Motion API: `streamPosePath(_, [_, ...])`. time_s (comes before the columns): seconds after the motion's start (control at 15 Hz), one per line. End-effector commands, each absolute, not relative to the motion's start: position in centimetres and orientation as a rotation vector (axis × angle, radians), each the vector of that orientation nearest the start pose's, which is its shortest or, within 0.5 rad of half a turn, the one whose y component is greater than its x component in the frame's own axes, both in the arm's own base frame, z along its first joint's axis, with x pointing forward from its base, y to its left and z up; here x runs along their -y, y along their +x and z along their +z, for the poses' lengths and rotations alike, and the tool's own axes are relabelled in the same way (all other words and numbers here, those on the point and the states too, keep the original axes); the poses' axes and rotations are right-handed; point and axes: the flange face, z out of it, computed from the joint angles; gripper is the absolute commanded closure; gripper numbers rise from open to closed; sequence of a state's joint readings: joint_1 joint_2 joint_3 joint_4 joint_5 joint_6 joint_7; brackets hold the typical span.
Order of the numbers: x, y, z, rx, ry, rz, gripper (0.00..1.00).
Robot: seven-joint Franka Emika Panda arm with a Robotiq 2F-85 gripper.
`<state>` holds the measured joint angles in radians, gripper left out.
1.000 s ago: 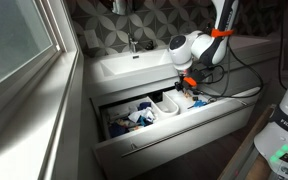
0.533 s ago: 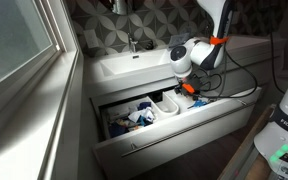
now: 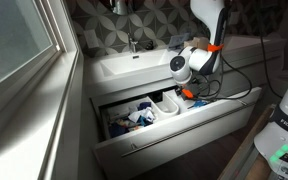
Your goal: Take the brown hair claw from the drawer and place it in front of the boxes
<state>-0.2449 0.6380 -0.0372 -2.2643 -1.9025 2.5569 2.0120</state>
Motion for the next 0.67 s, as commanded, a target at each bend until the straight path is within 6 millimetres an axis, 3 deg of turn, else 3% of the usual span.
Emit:
streamPosePath(0.0, [11.8,44.9,3.6,0.587,2.407,0.558,0.0])
streamPosePath(0.2, [11.9,45.4,2.9,0.615,2.401,0.582,0.01])
streamPosePath(0.33, [12.0,45.6,2.5,0.633,2.395,0.594,0.11])
streamPosePath(0.53, [12.3,45.7,2.2,0.668,2.372,0.604,0.36])
streamPosePath(0.6, [12.4,45.8,2.2,0.676,2.365,0.609,0.38])
